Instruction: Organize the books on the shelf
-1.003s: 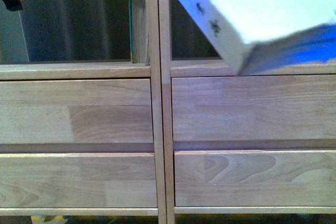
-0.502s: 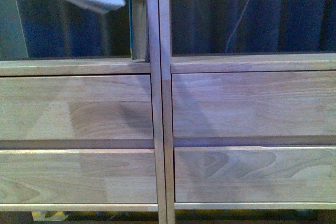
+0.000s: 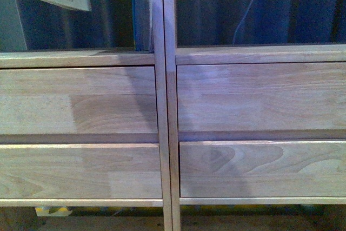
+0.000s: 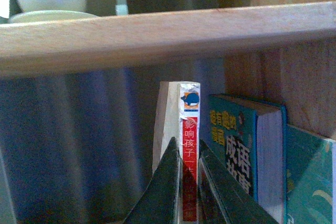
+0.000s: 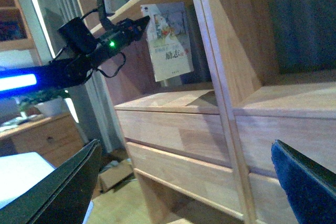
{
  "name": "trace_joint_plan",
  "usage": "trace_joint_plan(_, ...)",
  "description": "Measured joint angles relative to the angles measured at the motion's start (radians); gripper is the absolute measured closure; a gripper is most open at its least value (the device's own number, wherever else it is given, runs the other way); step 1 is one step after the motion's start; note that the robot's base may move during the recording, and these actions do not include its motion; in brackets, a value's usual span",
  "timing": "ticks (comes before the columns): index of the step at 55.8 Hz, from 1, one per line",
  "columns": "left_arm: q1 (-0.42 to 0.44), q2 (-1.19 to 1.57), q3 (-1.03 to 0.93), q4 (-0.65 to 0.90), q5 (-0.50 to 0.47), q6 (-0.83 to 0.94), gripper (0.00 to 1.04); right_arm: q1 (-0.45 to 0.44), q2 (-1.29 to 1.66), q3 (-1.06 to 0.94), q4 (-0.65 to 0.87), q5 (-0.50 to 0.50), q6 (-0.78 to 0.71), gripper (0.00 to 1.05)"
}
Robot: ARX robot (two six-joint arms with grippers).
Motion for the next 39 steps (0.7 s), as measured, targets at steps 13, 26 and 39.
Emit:
trace_joint_plan(13,-0.027,0.083,0.044,0.055,0.04,0.074,0.98,0.083,-0.089,-0.047,-0.199,0.06,-0.359,0.07)
trace_joint_plan(26,-0.042,0.168,0.092,0.076,0.046,0.122,0.98,0.081,-0.108,-0.063,-0.227,0.064,-0.404,0.07)
trace_joint_plan(39,-0.042,0.257,0.122,0.1,0.042,0.132,0.98,0.06,-0.108,-0.077,-0.207,0.076,-0.396,0.07)
